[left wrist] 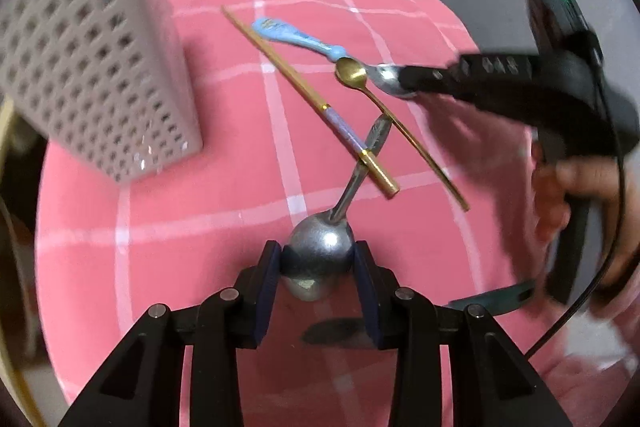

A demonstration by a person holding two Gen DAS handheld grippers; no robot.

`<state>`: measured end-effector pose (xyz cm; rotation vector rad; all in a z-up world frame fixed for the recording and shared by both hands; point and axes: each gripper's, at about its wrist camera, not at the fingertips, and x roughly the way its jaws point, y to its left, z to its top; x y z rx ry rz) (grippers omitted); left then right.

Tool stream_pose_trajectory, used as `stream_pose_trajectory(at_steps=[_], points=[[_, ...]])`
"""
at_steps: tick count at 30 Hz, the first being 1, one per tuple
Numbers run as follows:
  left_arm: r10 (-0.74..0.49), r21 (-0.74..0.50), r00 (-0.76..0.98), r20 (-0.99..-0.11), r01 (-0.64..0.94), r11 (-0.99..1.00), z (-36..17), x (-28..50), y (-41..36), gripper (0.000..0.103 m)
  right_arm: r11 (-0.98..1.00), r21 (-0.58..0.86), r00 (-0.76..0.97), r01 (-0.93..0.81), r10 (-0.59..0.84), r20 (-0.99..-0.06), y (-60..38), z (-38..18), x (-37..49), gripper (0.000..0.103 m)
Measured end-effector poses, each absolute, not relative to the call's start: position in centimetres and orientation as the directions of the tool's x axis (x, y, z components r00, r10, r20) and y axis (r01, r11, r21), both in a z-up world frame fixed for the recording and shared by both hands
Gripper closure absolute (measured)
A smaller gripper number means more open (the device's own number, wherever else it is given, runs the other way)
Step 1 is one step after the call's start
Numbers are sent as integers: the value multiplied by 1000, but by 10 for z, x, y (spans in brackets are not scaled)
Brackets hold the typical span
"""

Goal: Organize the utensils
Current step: 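Lift the silver spoon with the left tool while the right tool lifts the blue-handled spoon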

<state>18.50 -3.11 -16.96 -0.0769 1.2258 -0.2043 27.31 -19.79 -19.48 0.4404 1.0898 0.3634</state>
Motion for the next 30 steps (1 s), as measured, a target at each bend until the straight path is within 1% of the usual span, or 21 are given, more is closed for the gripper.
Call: stream_pose_trajectory(at_steps=[5, 10, 15, 24, 30], points=[[-332, -345, 257, -907, -4, 939, -171, 184, -13, 69, 850, 523, 470, -59, 486, -737, -213, -176, 255, 101], [-418, -444, 231, -879, -74, 893, -171, 178, -2, 69, 862, 503, 512, -58, 458, -726, -233, -159, 236, 101], [-464, -491, 224, -857, -84, 867, -169, 166, -3, 69, 870, 492, 540, -31, 429, -724, -251, -148, 216, 101], [-489, -507, 231, -841, -24, 861, -143, 156, -3, 70, 877, 480, 594, 8, 382, -708, -266, -129, 194, 101], [-465, -485, 348, -814, 33, 874, -103, 159, 0, 70, 885, 466, 639, -24, 372, -674, -263, -107, 191, 101]])
